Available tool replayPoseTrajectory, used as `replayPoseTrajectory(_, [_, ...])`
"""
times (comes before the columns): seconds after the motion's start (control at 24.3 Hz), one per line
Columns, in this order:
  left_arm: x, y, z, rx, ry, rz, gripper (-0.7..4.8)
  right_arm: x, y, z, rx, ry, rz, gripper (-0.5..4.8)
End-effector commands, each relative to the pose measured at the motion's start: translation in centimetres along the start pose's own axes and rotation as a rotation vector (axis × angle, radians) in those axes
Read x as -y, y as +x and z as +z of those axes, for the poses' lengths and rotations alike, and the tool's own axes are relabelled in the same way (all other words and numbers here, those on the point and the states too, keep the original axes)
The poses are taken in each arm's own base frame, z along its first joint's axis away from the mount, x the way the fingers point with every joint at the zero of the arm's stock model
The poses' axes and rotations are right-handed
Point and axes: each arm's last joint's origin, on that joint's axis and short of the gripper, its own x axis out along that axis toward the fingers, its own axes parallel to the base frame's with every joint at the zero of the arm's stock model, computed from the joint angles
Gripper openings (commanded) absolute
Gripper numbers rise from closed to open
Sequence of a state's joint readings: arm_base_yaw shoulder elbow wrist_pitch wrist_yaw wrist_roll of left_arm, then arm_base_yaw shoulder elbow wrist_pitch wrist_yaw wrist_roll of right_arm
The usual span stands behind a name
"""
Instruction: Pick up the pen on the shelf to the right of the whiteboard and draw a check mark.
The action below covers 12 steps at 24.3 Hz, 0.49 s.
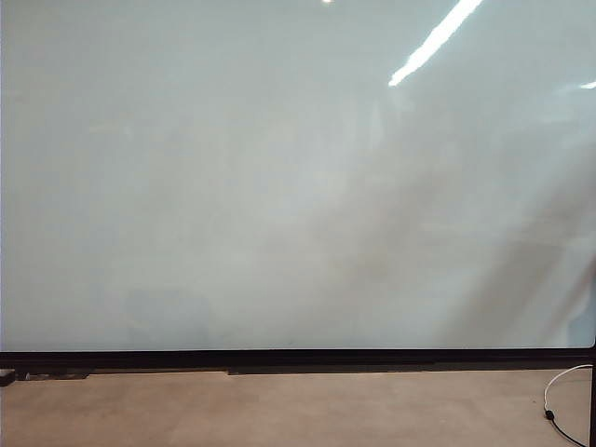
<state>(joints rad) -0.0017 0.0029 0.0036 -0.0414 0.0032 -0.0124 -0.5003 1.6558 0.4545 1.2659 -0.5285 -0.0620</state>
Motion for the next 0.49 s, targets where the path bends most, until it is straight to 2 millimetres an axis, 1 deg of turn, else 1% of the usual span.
replayPoseTrajectory(0.04, [0.0,0.0,0.2,0.015,0.005,-0.001,-0.04,0.4,0.9,-0.3,0.004,0.029,0.03,4.14])
replayPoseTrajectory(0.08, [0.0,0.0,0.2,0.015,0.005,-0.001,-0.05,0.6,1.4,-0.5,0.003,0.04,0.041,4.14])
replayPoseTrajectory(0.29, [0.0,0.0,0.2,0.015,0.005,-0.001,-0.04,0.7,2.6,-0.9,0.006,0.056,0.071,4.14])
replayPoseTrajectory(0.49, [0.0,0.0,0.2,0.015,0.005,-0.001,-0.04,0.5,3.4,-1.4,-0.001,0.067,0.089,4.14])
